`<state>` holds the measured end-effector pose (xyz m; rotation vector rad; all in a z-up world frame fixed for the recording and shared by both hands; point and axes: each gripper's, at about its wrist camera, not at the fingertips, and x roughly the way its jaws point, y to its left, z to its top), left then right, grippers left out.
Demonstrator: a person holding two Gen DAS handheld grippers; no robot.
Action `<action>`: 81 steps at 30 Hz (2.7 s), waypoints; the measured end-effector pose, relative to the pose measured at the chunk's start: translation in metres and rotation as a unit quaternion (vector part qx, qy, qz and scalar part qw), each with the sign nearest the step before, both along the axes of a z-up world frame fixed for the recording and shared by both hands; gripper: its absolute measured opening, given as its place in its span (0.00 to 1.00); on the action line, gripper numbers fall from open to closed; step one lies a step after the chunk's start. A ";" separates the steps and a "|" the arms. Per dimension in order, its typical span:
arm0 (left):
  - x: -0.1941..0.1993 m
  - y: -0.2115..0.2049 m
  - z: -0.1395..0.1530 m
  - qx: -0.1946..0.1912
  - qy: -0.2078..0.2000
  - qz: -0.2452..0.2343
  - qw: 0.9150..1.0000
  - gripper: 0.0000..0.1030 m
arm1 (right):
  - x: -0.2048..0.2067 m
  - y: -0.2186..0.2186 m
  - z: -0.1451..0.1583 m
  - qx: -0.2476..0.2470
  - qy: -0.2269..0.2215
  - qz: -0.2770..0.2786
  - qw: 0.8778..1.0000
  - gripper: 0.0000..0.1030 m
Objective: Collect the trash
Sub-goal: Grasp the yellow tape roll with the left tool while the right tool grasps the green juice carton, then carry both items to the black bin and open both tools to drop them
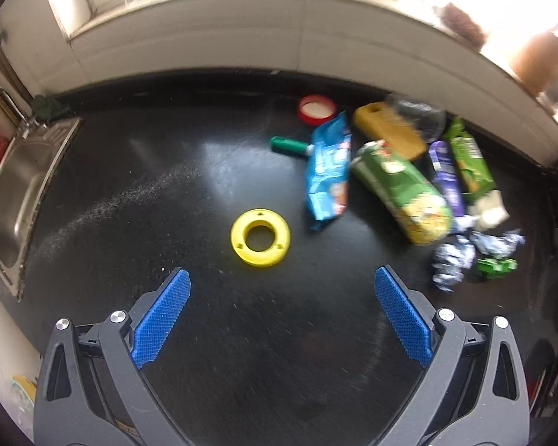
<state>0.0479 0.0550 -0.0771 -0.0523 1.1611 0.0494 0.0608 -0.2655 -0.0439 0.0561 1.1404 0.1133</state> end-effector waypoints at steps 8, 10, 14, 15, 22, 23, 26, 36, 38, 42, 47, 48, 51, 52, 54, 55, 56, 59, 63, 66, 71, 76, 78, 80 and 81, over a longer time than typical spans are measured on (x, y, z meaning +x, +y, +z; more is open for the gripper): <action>0.036 0.005 -0.079 0.052 0.019 -0.026 0.998 0.93 | 0.069 -0.001 -0.056 0.004 0.035 -0.003 0.999 0.91; 0.041 0.009 -0.092 0.044 0.027 -0.019 0.998 0.93 | 0.088 -0.001 -0.071 0.000 0.047 -0.004 0.999 0.85; 0.052 0.017 -0.103 0.023 0.023 -0.009 0.999 0.93 | 0.124 0.002 -0.100 -0.022 0.071 0.004 0.997 0.82; 0.055 0.019 -0.103 0.020 0.019 -0.006 1.000 0.93 | 0.132 0.004 -0.107 -0.026 0.076 0.008 0.997 0.79; 0.070 0.020 -0.099 0.021 0.002 -0.010 1.000 0.67 | 0.152 0.009 -0.131 -0.017 0.109 0.027 0.994 0.43; 0.070 0.020 -0.097 0.022 0.002 -0.011 1.000 0.53 | 0.152 0.010 -0.130 -0.018 0.103 0.031 0.994 0.43; 0.073 0.020 -0.092 0.016 0.009 -0.006 1.000 0.53 | 0.147 0.014 -0.117 -0.019 0.083 0.041 0.996 0.43; 0.039 0.006 -0.041 0.012 0.002 0.008 1.000 0.53 | 0.089 0.017 -0.050 0.001 0.026 0.065 0.998 0.42; 0.030 0.001 -0.032 0.011 -0.002 0.005 1.000 0.53 | 0.069 0.018 -0.039 0.002 0.014 0.071 0.997 0.43; 0.006 -0.011 -0.019 0.012 -0.015 -0.008 1.000 0.53 | 0.047 0.013 -0.026 0.006 0.008 0.075 0.997 0.43; -0.020 -0.016 -0.005 0.016 -0.027 -0.013 0.999 0.53 | 0.031 0.028 -0.022 0.008 0.003 0.085 0.996 0.43; -0.026 -0.013 -0.001 0.016 -0.031 -0.007 0.999 0.53 | 0.028 0.034 -0.020 0.009 0.000 0.093 0.996 0.43; -0.040 0.001 0.007 0.019 -0.039 0.015 0.999 0.53 | 0.018 0.050 -0.010 0.014 -0.004 0.123 0.992 0.43; -0.043 0.007 0.009 0.019 -0.040 0.024 0.999 0.53 | 0.016 0.060 -0.009 0.017 -0.005 0.135 0.991 0.43; -0.056 0.027 0.014 0.019 -0.043 0.052 0.998 0.53 | 0.010 0.091 -0.004 0.025 -0.008 0.175 0.984 0.43; -0.062 0.037 0.016 0.018 -0.044 0.066 0.997 0.53 | 0.007 0.110 -0.001 0.029 -0.009 0.198 0.980 0.43; -0.069 0.047 0.018 0.019 -0.045 0.081 0.996 0.53 | 0.002 0.126 0.004 0.034 -0.010 0.220 0.975 0.43; -0.098 0.087 0.020 0.022 -0.045 0.135 0.990 0.53 | -0.011 0.187 0.008 0.047 -0.007 0.290 0.956 0.43; -0.152 0.147 0.014 0.028 -0.040 0.227 0.973 0.53 | -0.040 0.286 0.007 0.062 0.005 0.398 0.915 0.43; -0.194 0.184 0.000 0.026 -0.029 0.292 0.956 0.53 | -0.074 0.357 -0.001 0.068 0.016 0.475 0.877 0.43; -0.271 0.240 -0.031 0.019 -0.018 0.387 0.922 0.53 | -0.143 0.468 -0.025 0.082 0.059 0.580 0.808 0.43; -0.334 0.290 -0.082 0.002 -0.005 0.467 0.884 0.53 | -0.209 0.552 -0.054 0.077 0.098 0.650 0.750 0.43; -0.354 0.307 -0.105 -0.013 -0.004 0.492 0.870 0.53 | -0.233 0.584 -0.068 0.070 0.111 0.671 0.730 0.43; -0.365 0.318 -0.127 -0.028 -0.004 0.506 0.862 0.53 | -0.252 0.609 -0.085 0.058 0.124 0.688 0.713 0.43; -0.371 0.324 -0.140 -0.034 -0.003 0.513 0.858 0.53 | -0.261 0.621 -0.092 0.051 0.129 0.693 0.708 0.43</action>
